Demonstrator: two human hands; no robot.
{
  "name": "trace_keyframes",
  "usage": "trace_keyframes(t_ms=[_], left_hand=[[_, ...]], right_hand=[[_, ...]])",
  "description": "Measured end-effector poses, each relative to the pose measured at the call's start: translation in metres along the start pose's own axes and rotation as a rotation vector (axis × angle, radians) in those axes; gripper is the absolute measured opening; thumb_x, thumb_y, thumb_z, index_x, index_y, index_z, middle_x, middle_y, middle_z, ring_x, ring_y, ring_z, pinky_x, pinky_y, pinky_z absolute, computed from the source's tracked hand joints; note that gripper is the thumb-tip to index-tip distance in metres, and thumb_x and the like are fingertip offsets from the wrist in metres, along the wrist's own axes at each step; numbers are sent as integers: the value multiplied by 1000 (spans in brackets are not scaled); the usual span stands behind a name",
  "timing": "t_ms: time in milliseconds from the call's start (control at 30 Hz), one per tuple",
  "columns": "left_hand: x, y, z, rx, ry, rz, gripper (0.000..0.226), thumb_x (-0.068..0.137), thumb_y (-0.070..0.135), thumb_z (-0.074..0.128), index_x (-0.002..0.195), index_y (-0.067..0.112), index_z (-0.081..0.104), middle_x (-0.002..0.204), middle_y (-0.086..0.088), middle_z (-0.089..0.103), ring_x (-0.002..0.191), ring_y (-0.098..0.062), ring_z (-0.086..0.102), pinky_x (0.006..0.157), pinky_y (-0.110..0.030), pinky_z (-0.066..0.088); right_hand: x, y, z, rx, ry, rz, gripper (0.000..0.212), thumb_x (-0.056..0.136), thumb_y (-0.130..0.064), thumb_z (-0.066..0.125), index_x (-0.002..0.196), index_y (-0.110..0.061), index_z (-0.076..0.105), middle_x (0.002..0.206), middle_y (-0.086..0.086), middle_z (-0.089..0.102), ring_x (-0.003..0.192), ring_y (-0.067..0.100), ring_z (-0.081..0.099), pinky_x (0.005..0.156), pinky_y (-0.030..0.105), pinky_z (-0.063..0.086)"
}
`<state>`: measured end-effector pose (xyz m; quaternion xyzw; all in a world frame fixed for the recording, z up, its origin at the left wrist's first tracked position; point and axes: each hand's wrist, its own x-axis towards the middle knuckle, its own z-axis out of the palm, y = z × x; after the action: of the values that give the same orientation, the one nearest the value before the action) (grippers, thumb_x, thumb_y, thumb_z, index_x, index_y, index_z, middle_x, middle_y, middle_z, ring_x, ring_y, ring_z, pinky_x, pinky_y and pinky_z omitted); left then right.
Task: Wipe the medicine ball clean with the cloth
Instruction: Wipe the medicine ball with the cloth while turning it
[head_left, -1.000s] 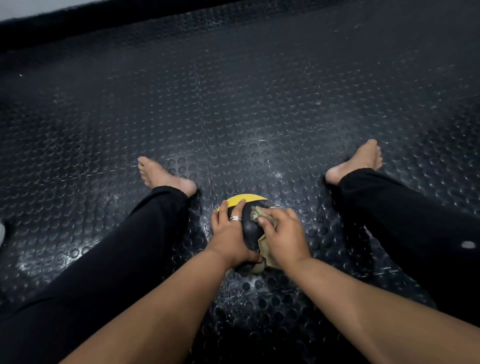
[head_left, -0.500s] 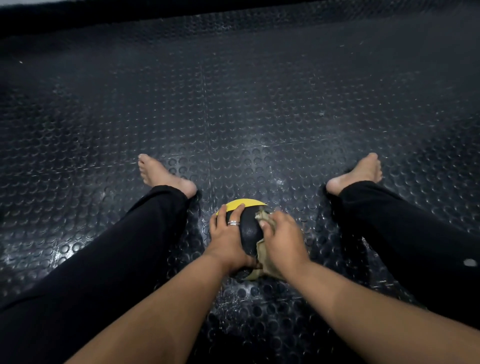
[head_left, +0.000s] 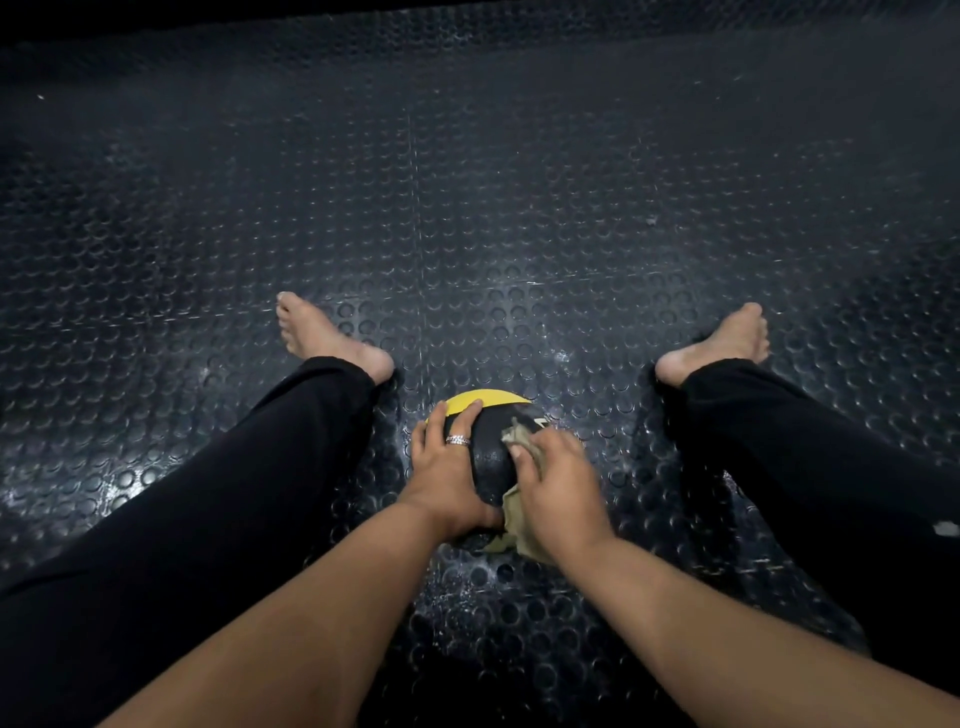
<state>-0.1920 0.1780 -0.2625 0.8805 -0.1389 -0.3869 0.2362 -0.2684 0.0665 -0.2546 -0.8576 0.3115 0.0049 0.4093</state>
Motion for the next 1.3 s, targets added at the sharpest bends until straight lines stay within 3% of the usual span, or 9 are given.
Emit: trace_keyframes(t_ms=[167,233,333,467,633,733,900,1133,1300], left_hand=[[4,14,3,68,0,-33,136,55,32,94,151,46,-3,157,11,-22,146,-25,-20,120,-51,17],[3,17,5,74,-1,-43,138,54,34,94,150,47,-4,157,12,-23,146,-24,-20,119,-52,19],[2,13,4,65,4,-39,139,54,31,94,151,45,-4,157,11,-23,146,-24,-20,119,-49,21],[-1,7,2,43,4,-19,132,59,26,91,151,43,-1,159,8,-20,147,-24,-19,121,-44,14],[1,11,0,70,-3,-26,137,56,31,94,152,43,-2,159,8,-21,147,-25,-20,121,-46,10],[2,11,-2,72,-11,-30,136,57,30,94,152,43,-4,159,7,-21,147,-26,-19,121,-46,11],[2,9,-1,41,-12,-21,132,59,24,91,152,44,-2,159,8,-21,147,-25,-19,121,-45,14],[-8,6,6,69,30,-2,136,56,32,94,151,45,-2,158,10,-23,146,-24,-21,120,-45,11],[-15,3,0,158,21,3,134,56,40,93,152,40,-1,159,6,-16,148,-25,-13,120,-50,16]], right_hand=[[35,11,-8,106,96,224,24,95,-24,52,114,-9,57,110,9,57,99,24,53,82,27,37],[44,11,-14,150,82,328,27,95,-24,50,119,-12,48,111,9,59,98,27,55,77,30,39],[28,4,-11,25,18,159,12,97,-26,45,104,-16,49,96,3,59,88,25,57,66,30,34],[4,1,-8,-50,-47,-49,12,98,-26,42,100,-16,50,95,0,54,86,20,51,71,32,41],[40,6,-23,-2,-94,143,16,99,-27,41,87,-17,46,76,-1,55,79,24,53,64,32,36],[31,0,-17,11,-84,134,13,99,-28,41,87,-22,43,80,-3,54,80,22,54,63,30,33],[-1,10,-7,-83,-83,-121,10,94,-29,51,96,-19,51,101,0,52,88,20,52,74,34,43],[33,24,-22,-5,-68,188,9,97,-28,48,94,-19,47,95,4,59,89,23,55,70,28,34],[35,32,-27,-83,-208,182,25,96,-31,48,113,-13,48,114,14,59,104,30,55,76,30,37]])
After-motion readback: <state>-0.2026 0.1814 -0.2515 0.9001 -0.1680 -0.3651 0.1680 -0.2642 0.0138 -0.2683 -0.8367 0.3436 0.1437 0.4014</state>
